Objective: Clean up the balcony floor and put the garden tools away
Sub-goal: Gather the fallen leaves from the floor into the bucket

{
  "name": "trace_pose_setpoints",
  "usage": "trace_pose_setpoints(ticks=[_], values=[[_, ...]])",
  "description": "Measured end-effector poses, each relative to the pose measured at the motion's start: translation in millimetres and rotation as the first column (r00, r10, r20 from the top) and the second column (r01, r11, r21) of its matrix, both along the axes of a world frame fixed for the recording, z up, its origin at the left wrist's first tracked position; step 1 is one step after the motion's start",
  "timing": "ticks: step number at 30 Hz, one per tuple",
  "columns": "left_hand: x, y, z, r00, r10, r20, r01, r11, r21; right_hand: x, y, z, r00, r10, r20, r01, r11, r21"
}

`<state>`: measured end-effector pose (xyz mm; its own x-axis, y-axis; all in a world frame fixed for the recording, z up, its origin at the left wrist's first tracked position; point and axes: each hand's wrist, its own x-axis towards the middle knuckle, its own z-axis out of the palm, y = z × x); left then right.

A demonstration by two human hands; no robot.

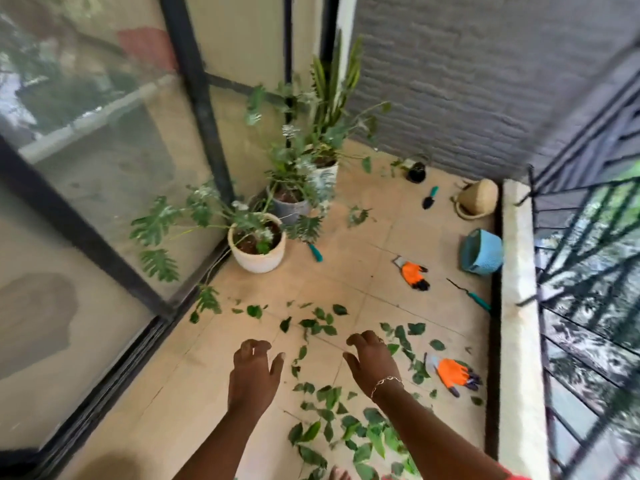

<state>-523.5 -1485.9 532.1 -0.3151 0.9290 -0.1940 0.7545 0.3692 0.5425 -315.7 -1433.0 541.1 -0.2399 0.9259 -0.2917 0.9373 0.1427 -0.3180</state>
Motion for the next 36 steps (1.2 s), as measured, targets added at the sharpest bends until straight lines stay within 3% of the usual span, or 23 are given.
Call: trace_pose_setpoints(ticks=[7, 14, 24, 27, 36], values=[[74, 61, 8, 0.980, -0.193, -0.046, 0.191, 0.980, -0.056, 94, 16, 15, 0.971, -0.230, -0.057, 0.235, 0.968, 0.093], [129, 130, 6, 0.909, -0.403, -0.104, 0.395, 0.914, -0.088, 146, 42, 9, 0.912, -0.404, -0.071, 0.409, 0.908, 0.087], [145, 306, 1, 0.805, -0.588, -0.078, 0.572, 0.805, -0.161, 179, 181, 1, 0.844, -0.536, 0.018, 0.531, 0.840, 0.114], [132, 375, 7, 0.801, -0.596, -0.051, 0.583, 0.797, -0.155, 170, 240, 10, 0.858, -0.510, 0.057, 0.503, 0.858, 0.110], [124, 513, 18, 0.805, -0.589, -0.066, 0.569, 0.799, -0.195, 139, 361, 5, 0.853, -0.514, -0.091, 0.521, 0.845, 0.118]])
